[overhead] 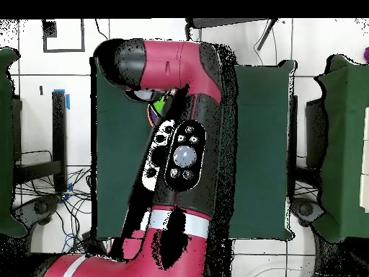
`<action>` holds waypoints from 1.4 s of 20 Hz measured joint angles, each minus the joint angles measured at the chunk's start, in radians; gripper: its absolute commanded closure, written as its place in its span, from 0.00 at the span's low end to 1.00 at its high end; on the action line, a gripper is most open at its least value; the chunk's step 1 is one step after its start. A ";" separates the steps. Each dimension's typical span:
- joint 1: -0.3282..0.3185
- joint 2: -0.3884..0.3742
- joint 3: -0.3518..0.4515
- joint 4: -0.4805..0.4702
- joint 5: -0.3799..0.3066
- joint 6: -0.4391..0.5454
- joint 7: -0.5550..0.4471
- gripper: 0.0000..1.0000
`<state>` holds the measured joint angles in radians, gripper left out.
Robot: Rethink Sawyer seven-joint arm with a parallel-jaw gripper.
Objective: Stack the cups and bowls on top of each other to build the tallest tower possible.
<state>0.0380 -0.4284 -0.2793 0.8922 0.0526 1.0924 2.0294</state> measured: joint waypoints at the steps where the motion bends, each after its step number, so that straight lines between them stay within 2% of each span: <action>1: 0.000 -0.001 0.001 0.001 -0.001 0.000 0.000 1.00; 28: 0.000 -0.001 0.054 0.027 -0.018 -0.025 0.000 1.00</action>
<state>0.0380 -0.4295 -0.2258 0.9193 0.0346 1.0669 2.0294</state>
